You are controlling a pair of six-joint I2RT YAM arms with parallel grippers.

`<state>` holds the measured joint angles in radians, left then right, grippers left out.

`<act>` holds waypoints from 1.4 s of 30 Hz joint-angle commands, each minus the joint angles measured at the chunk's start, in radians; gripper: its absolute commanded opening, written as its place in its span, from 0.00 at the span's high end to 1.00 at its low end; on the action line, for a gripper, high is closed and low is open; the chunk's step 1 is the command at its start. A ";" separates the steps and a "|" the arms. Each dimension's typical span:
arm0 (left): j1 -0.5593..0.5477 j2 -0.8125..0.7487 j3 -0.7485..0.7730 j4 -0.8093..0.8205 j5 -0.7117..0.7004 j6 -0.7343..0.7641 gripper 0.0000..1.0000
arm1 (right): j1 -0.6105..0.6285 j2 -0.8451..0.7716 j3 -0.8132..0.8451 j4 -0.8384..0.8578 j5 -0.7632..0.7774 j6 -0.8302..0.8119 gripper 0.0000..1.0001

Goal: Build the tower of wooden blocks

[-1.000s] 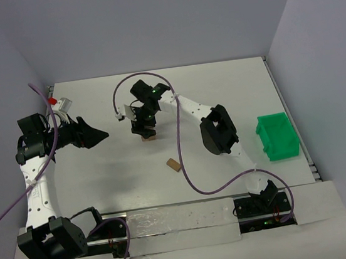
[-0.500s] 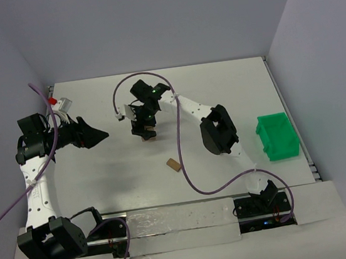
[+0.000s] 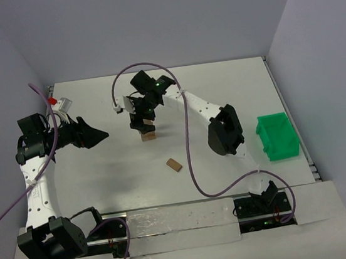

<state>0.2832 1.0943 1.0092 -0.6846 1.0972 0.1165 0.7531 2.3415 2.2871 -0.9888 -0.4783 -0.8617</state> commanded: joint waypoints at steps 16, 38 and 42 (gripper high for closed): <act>-0.030 0.011 -0.068 0.132 -0.143 -0.104 0.35 | -0.086 -0.378 -0.084 0.093 -0.134 0.298 0.08; -0.500 0.323 -0.017 0.290 -0.988 -0.469 0.59 | -0.149 -0.430 -0.558 0.393 0.607 1.124 0.23; -0.533 0.396 0.020 0.298 -0.985 -0.474 0.60 | -0.138 -0.365 -0.524 0.367 0.589 1.147 0.25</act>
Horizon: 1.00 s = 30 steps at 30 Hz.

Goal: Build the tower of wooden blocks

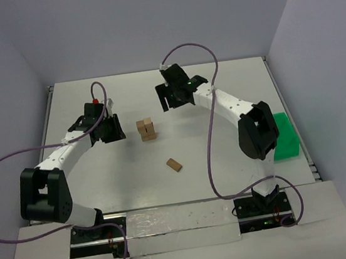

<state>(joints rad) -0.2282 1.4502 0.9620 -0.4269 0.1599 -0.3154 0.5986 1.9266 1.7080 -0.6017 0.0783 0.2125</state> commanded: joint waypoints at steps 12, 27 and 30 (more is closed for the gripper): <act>-0.047 0.137 0.113 0.088 0.016 -0.067 0.57 | 0.069 0.128 0.039 -0.023 -0.012 0.106 0.26; -0.083 0.181 0.148 0.091 0.003 -0.063 0.56 | 0.104 0.177 0.049 -0.019 -0.031 0.113 0.26; -0.093 0.189 0.155 0.086 -0.002 -0.061 0.57 | 0.104 0.177 0.046 -0.018 -0.035 0.113 0.26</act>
<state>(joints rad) -0.3032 1.6227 1.0646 -0.3738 0.1562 -0.3656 0.7006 2.0949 1.7168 -0.6319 0.0423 0.3131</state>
